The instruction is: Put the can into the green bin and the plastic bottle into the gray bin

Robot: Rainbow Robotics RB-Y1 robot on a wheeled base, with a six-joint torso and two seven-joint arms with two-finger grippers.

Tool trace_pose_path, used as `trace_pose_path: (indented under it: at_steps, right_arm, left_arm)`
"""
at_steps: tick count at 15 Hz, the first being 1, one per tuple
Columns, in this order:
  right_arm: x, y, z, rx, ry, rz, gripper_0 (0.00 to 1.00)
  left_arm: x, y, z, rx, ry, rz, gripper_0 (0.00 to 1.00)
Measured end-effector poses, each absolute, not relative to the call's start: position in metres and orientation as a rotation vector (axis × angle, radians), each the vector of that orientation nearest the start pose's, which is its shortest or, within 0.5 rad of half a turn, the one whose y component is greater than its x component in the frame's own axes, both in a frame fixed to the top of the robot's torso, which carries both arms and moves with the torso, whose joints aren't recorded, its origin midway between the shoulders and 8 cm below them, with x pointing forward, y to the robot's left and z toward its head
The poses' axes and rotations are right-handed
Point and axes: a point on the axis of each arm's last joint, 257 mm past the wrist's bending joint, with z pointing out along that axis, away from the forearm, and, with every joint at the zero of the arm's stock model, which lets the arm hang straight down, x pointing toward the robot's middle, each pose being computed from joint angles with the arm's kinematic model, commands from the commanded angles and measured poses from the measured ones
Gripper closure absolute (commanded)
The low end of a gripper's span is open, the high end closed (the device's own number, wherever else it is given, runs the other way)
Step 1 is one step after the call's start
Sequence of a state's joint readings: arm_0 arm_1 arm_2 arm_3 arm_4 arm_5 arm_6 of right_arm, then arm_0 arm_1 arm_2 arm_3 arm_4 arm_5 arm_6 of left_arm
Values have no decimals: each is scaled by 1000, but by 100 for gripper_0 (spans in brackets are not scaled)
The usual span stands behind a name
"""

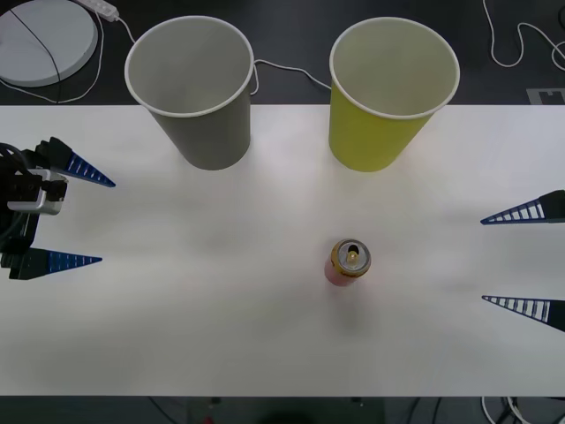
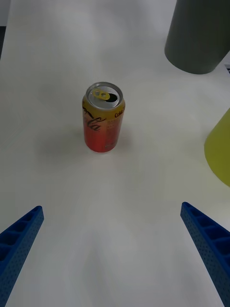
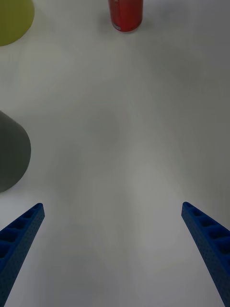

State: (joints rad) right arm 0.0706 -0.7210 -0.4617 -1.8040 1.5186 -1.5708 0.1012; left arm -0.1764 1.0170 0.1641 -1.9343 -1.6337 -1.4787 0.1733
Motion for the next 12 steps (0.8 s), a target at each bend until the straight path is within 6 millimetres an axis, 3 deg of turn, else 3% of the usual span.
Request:
trace_pose_path:
  at_steps: [8, 12]
  right_arm:
    - [348, -300, -189, -1630, 1474, 263, 0]
    - [342, -295, -210, -1614, 1483, 352, 0]
  left_arm:
    - [394, 279, -146, 1922, 1542, -33, 0]
    - [394, 279, -146, 1922, 1542, -33, 0]
